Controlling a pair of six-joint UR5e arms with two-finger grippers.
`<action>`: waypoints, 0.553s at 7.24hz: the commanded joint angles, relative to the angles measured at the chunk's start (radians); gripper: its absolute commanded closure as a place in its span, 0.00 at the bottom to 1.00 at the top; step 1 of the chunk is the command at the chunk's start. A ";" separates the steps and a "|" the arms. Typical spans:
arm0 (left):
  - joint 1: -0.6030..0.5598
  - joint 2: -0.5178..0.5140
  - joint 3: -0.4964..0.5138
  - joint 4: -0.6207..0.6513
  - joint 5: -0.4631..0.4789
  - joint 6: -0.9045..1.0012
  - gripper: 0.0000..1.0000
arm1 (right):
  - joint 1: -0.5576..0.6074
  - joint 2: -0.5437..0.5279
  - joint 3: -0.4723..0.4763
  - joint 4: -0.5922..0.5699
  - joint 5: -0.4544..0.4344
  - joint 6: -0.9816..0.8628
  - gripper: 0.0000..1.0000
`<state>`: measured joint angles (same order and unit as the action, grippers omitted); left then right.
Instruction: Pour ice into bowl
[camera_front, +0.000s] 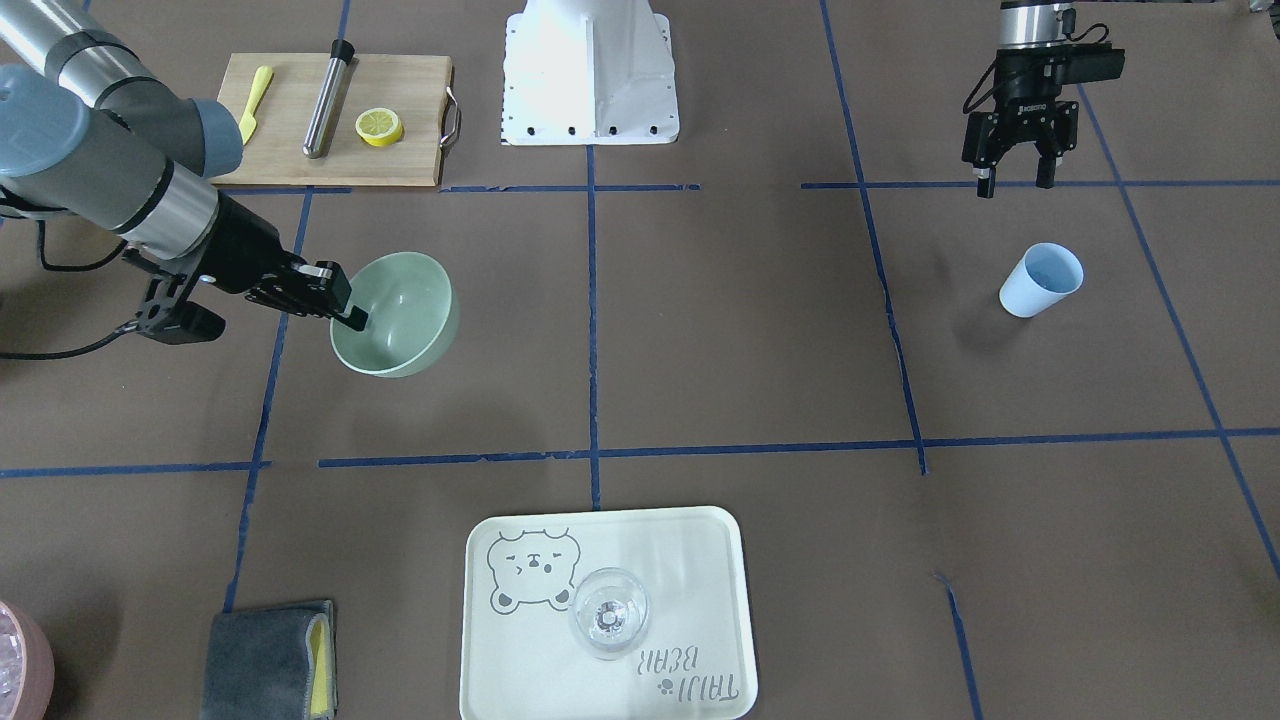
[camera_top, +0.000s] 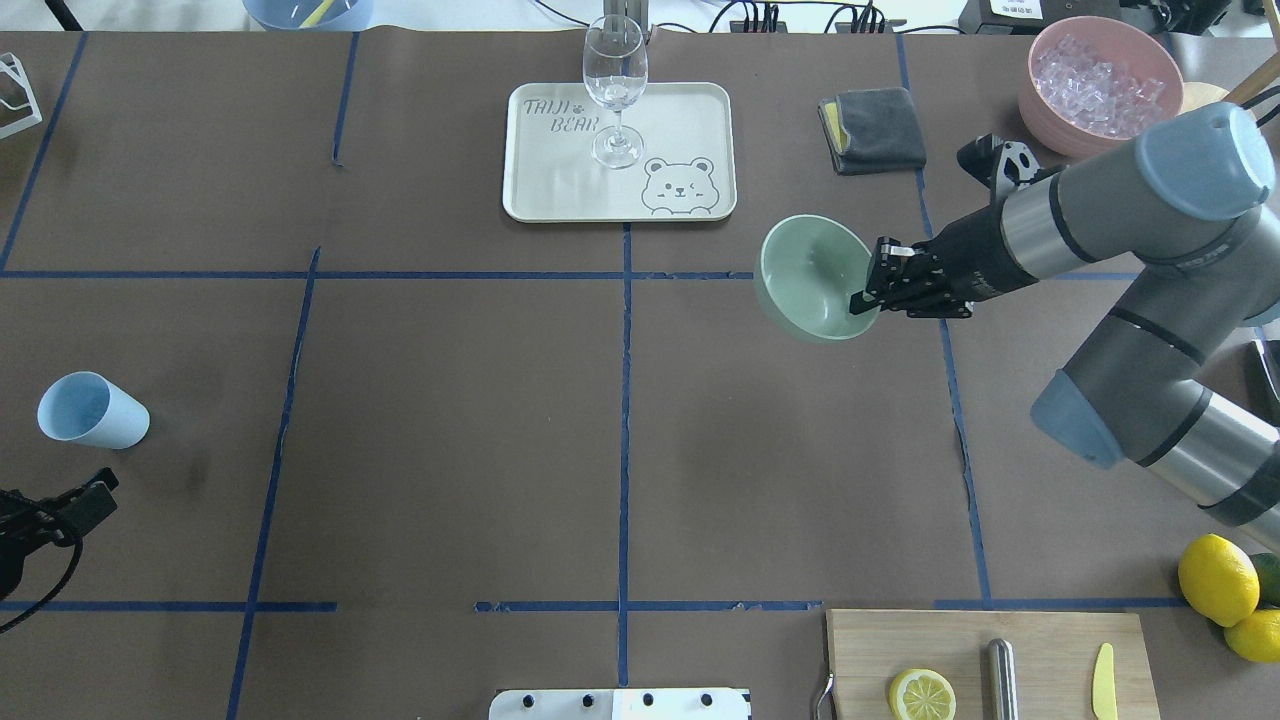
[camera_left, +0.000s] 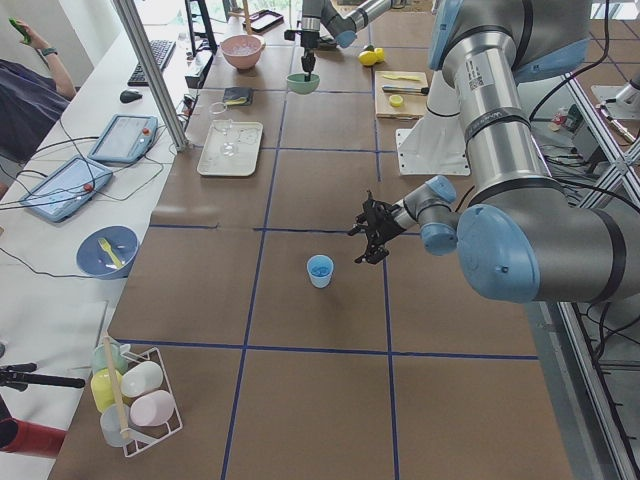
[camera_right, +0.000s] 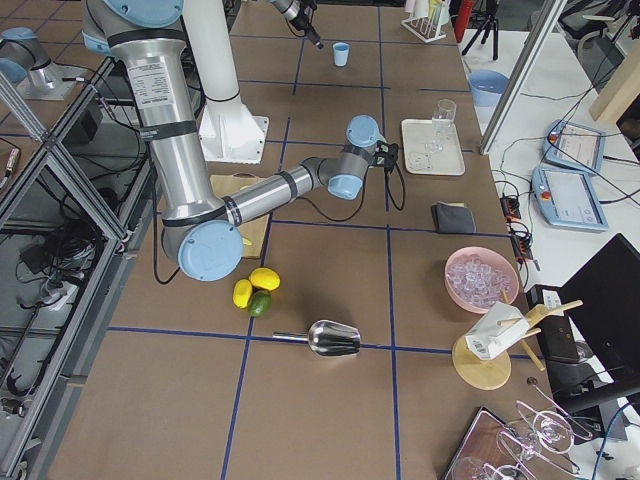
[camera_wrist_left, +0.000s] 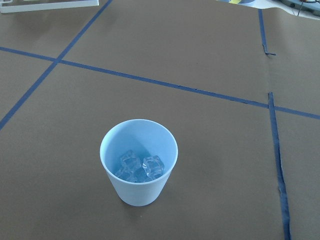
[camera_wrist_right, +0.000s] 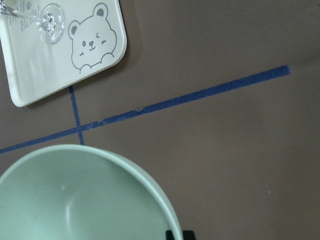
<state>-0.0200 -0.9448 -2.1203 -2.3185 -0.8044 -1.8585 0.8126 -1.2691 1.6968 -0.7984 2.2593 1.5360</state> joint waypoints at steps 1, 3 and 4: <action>0.055 -0.008 0.096 -0.005 0.100 -0.086 0.01 | -0.119 0.129 0.001 -0.130 -0.127 0.082 1.00; 0.057 -0.058 0.199 -0.006 0.180 -0.111 0.01 | -0.199 0.219 -0.008 -0.231 -0.193 0.108 1.00; 0.057 -0.096 0.245 -0.006 0.197 -0.113 0.01 | -0.231 0.261 -0.017 -0.276 -0.226 0.110 1.00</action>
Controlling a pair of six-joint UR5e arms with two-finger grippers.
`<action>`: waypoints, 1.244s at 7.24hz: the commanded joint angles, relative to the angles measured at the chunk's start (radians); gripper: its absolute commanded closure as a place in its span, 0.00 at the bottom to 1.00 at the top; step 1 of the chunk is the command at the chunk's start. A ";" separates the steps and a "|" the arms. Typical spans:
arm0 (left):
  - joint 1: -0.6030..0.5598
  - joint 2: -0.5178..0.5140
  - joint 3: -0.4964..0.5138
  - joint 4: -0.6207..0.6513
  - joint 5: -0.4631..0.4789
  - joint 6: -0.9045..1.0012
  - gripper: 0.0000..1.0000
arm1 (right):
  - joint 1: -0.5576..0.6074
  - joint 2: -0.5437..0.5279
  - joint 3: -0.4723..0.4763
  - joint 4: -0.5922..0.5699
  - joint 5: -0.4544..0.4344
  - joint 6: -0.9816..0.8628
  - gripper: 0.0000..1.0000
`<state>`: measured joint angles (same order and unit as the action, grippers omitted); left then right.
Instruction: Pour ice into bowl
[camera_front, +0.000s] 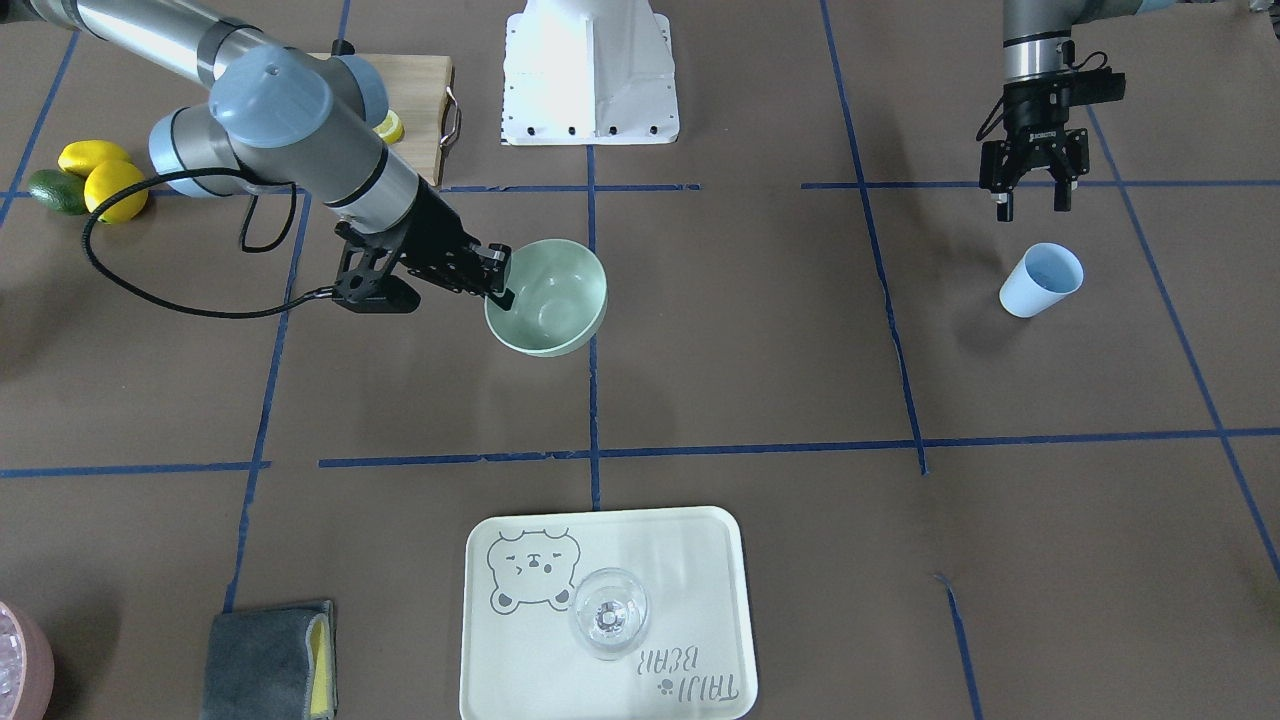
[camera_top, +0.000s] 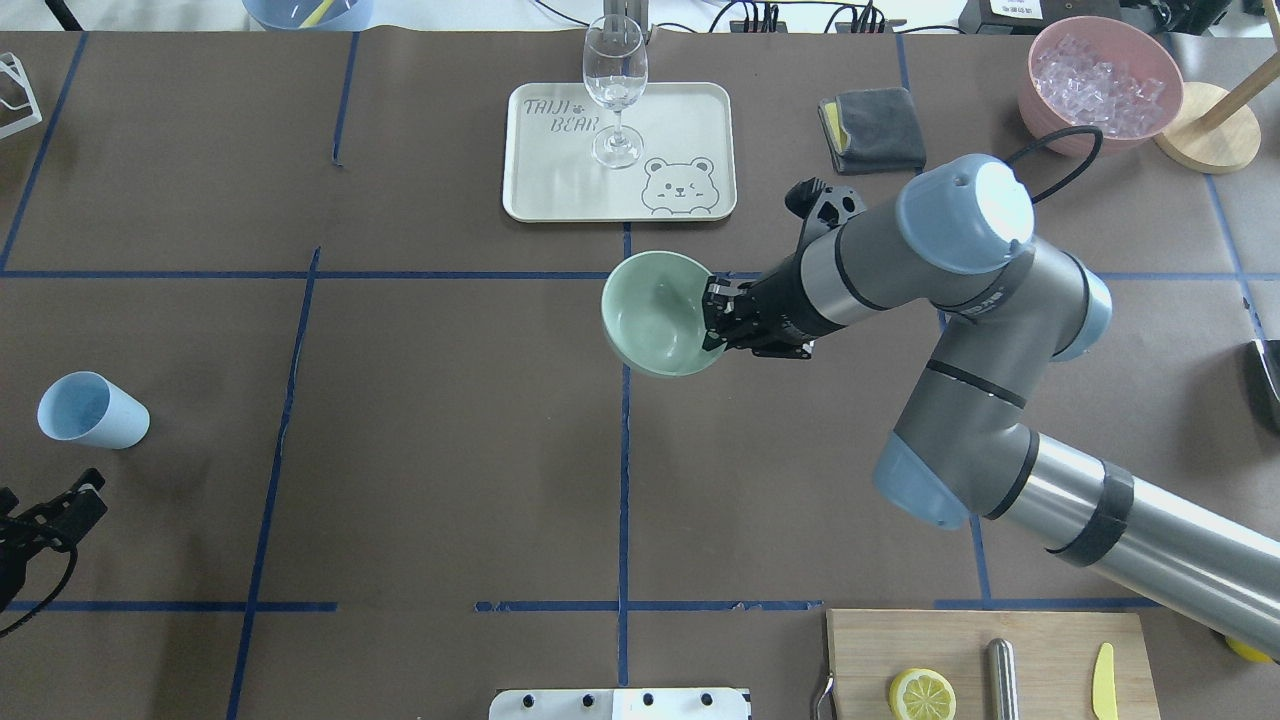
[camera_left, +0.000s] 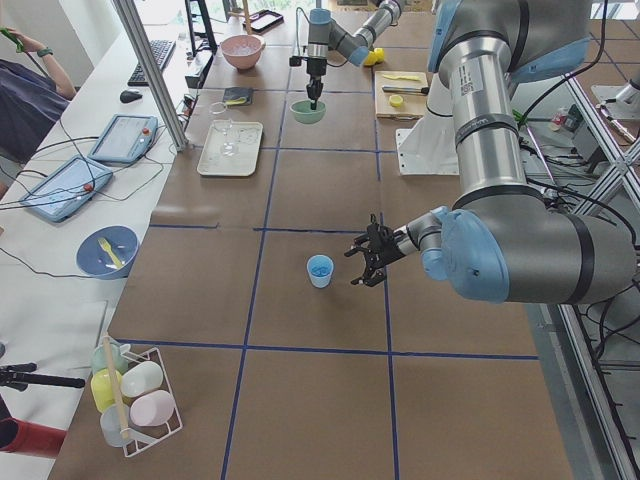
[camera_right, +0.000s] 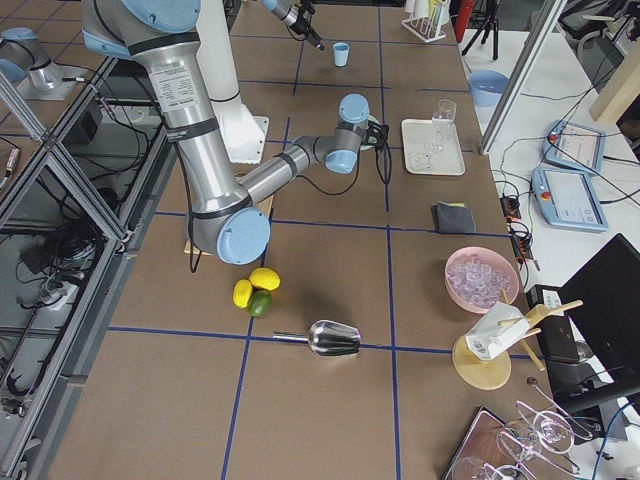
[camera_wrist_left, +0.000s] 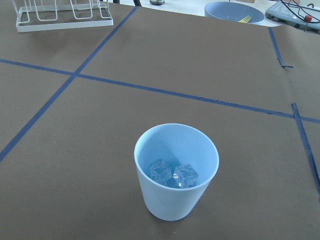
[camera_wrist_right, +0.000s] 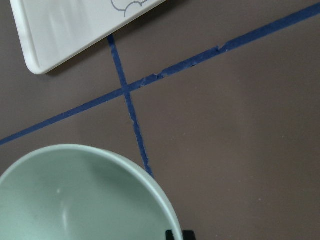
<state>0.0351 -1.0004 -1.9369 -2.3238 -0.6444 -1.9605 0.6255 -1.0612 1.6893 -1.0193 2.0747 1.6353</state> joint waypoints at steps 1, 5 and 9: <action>0.002 -0.055 0.073 0.001 0.058 -0.009 0.01 | -0.067 0.123 -0.037 -0.129 -0.085 0.011 1.00; -0.007 -0.078 0.099 0.001 0.071 0.006 0.01 | -0.104 0.389 -0.362 -0.159 -0.123 0.017 1.00; -0.023 -0.113 0.110 0.001 0.091 0.054 0.01 | -0.185 0.529 -0.514 -0.159 -0.162 0.018 1.00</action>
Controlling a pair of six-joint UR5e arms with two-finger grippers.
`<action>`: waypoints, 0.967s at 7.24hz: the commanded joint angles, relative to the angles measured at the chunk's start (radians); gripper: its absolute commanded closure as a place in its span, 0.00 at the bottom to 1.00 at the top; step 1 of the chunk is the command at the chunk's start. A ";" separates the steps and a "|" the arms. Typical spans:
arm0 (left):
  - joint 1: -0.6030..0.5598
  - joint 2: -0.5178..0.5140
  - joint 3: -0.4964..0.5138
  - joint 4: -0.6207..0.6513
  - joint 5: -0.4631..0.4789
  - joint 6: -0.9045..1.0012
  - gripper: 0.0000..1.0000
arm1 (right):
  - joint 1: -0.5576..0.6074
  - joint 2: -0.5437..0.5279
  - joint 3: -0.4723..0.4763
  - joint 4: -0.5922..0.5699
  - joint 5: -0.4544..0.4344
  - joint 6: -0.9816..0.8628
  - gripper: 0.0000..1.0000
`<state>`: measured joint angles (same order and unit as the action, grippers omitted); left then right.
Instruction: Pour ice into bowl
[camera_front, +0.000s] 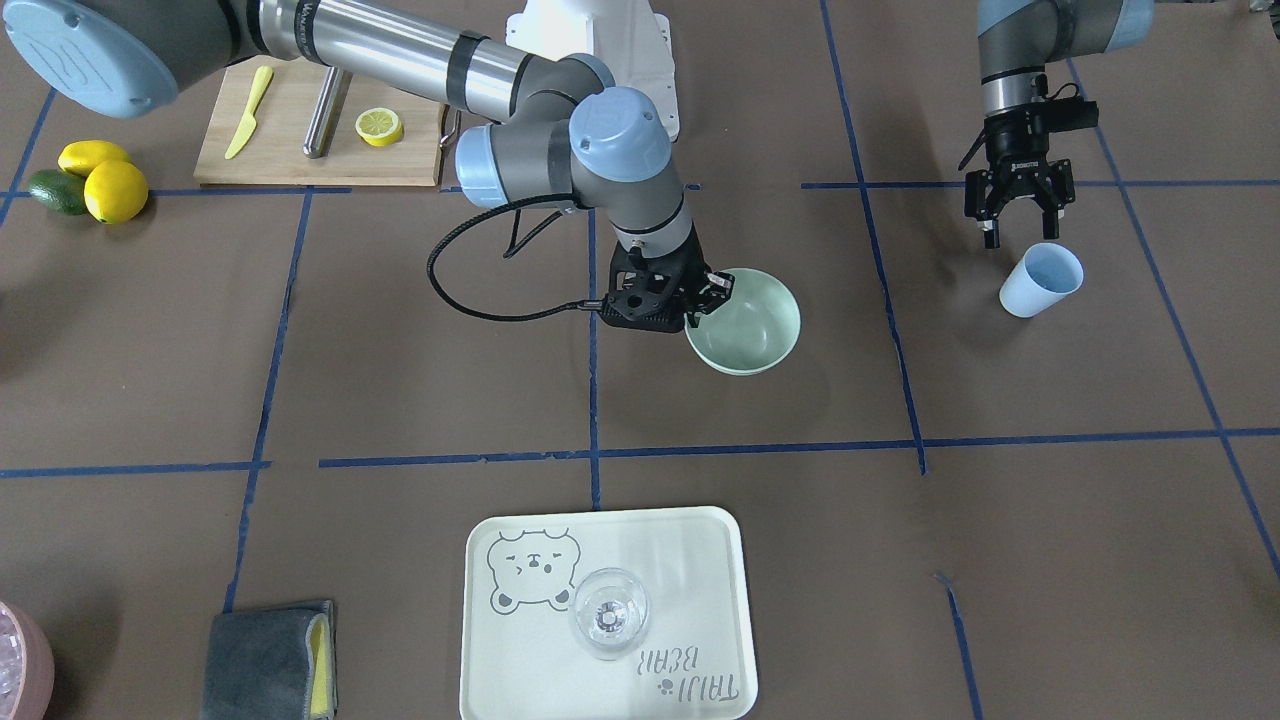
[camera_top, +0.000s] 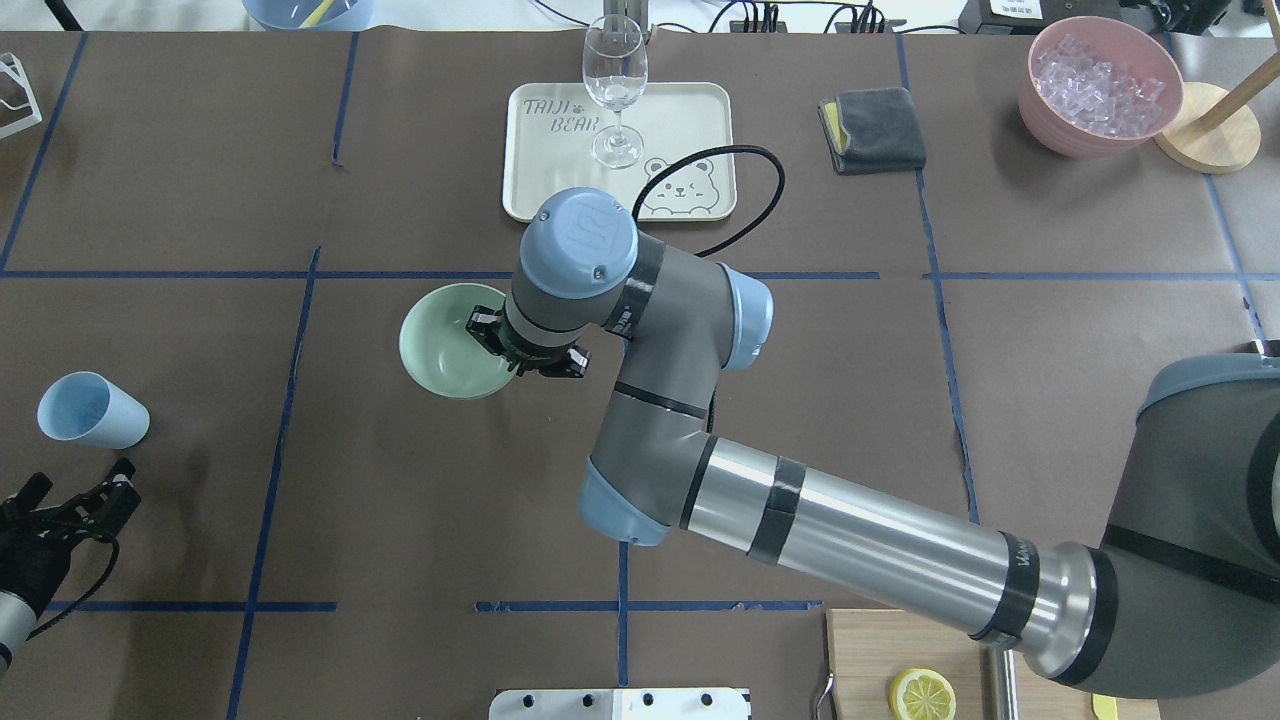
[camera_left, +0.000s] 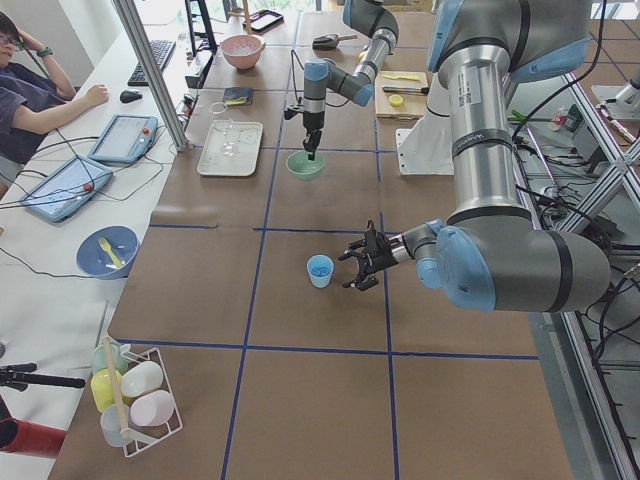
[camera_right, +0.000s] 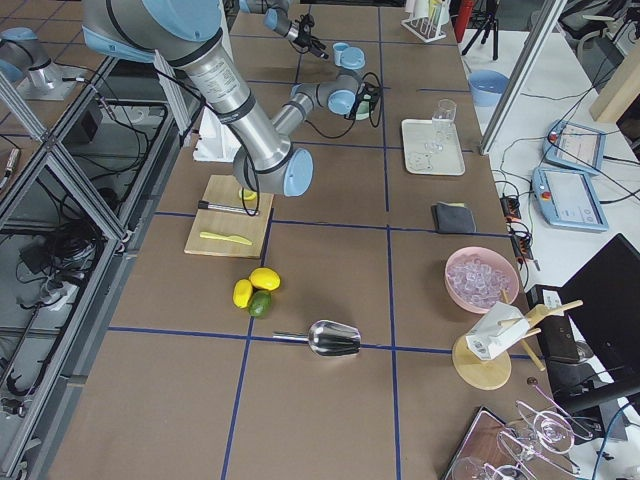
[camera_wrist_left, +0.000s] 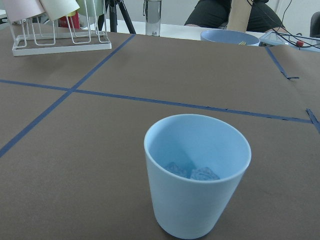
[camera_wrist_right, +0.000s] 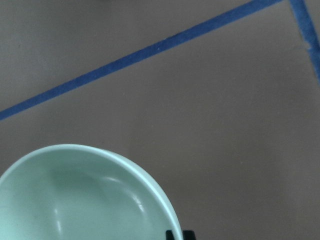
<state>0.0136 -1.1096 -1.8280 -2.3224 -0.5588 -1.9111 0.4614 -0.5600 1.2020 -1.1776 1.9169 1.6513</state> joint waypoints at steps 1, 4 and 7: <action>-0.004 -0.004 0.003 0.000 0.005 0.006 0.01 | -0.030 0.032 -0.027 -0.002 -0.006 0.002 1.00; -0.006 -0.019 0.013 0.000 0.019 0.023 0.01 | -0.050 0.031 -0.028 -0.004 -0.045 0.004 1.00; -0.050 -0.056 0.084 0.000 0.019 0.023 0.01 | -0.050 0.029 -0.028 -0.004 -0.080 0.015 0.00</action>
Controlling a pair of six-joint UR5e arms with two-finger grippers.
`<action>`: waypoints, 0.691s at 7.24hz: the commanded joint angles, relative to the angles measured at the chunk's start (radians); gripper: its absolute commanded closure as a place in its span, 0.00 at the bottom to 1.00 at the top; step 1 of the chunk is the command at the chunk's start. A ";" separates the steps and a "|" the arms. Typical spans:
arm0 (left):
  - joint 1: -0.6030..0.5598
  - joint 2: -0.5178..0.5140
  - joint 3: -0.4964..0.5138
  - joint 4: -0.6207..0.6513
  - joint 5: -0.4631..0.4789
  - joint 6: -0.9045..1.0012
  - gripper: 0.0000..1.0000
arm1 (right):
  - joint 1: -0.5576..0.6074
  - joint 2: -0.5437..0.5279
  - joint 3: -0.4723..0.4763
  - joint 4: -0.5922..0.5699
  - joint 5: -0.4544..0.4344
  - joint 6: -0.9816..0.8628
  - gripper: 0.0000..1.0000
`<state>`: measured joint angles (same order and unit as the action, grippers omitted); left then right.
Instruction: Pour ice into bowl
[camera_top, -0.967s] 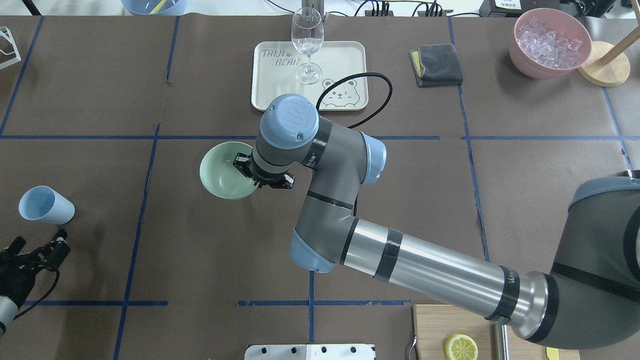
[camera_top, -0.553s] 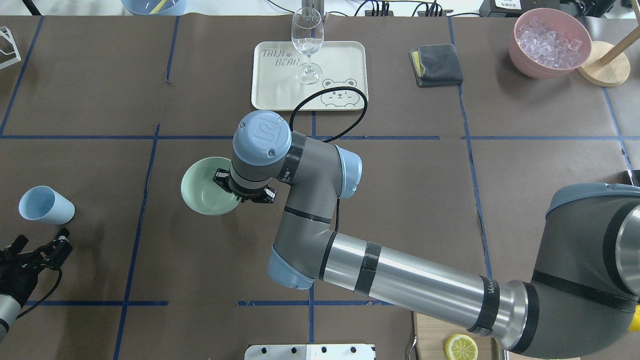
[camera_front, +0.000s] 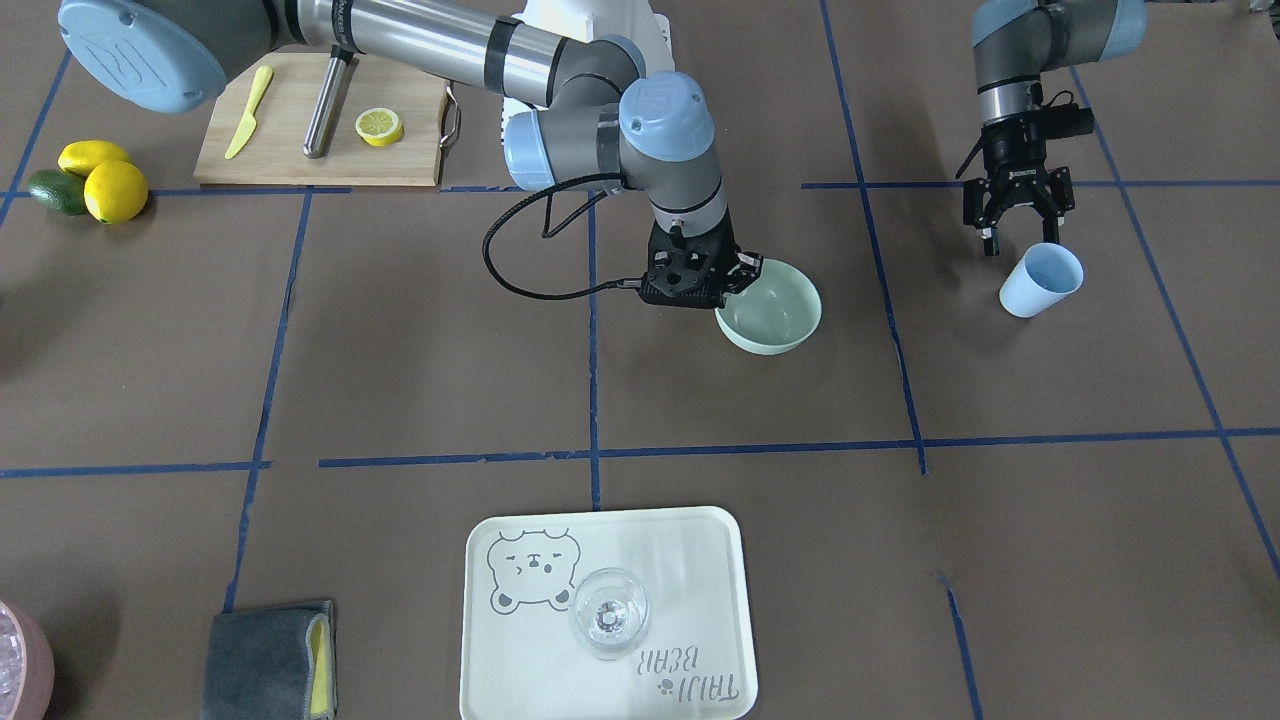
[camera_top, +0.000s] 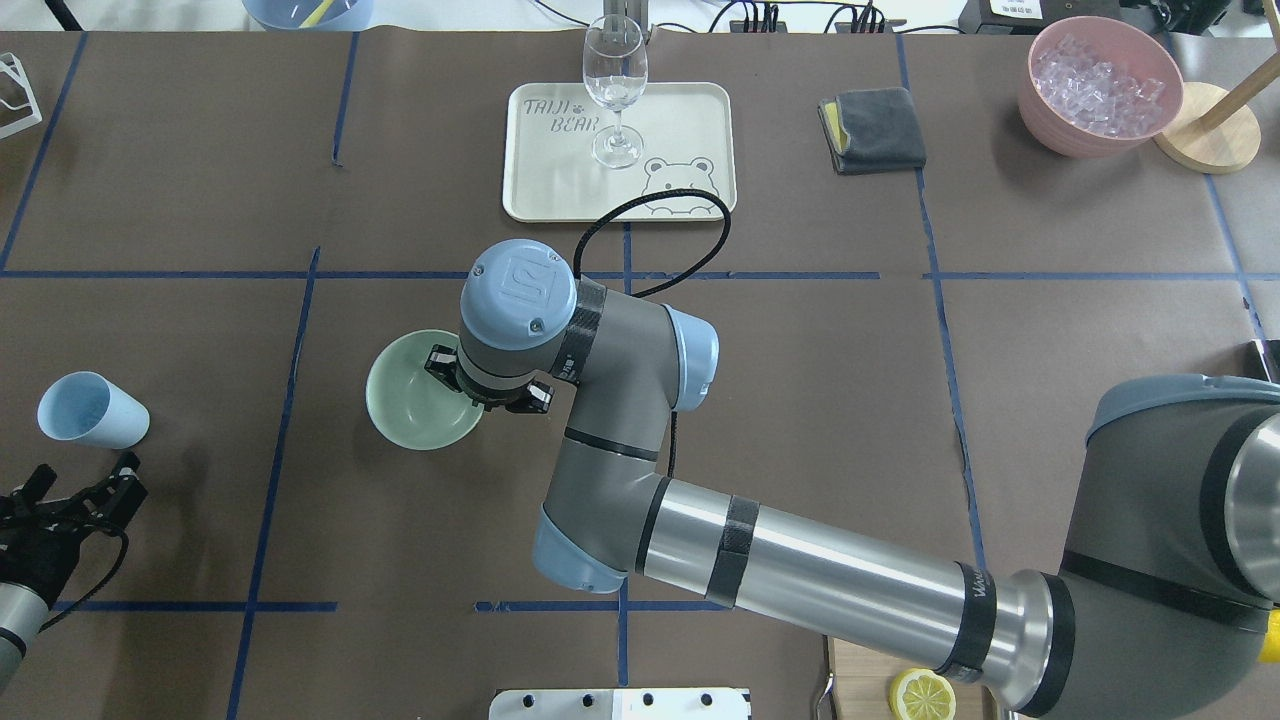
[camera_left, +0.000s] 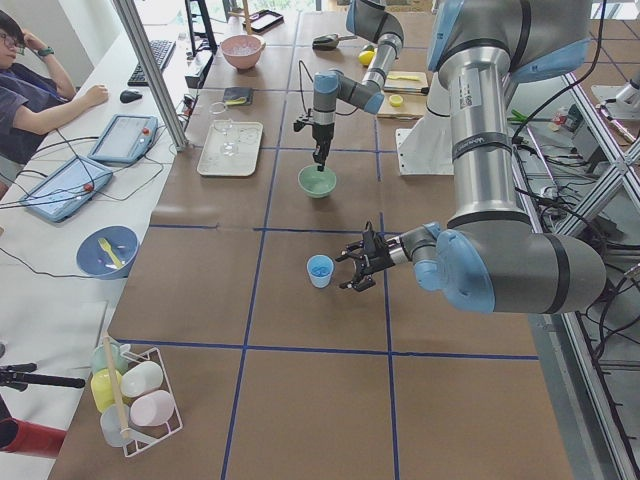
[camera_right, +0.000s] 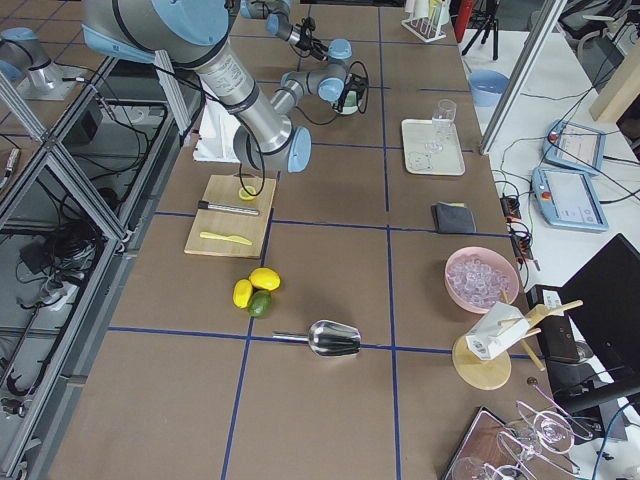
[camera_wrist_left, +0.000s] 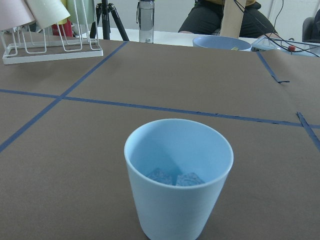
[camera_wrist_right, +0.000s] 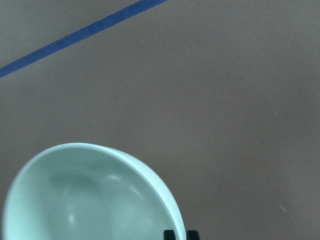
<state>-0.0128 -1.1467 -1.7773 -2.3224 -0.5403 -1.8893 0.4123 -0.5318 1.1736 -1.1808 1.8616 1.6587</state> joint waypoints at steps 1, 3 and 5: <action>-0.045 -0.031 0.050 0.000 0.000 0.007 0.01 | 0.000 0.003 0.000 0.000 -0.025 0.012 0.00; -0.096 -0.057 0.052 -0.003 0.000 0.033 0.01 | 0.000 0.001 0.001 0.000 -0.025 0.012 0.00; -0.128 -0.079 0.052 -0.006 -0.001 0.070 0.01 | 0.002 0.001 0.005 0.000 -0.025 0.010 0.00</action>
<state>-0.1194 -1.2095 -1.7265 -2.3274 -0.5411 -1.8357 0.4136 -0.5305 1.1765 -1.1805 1.8363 1.6693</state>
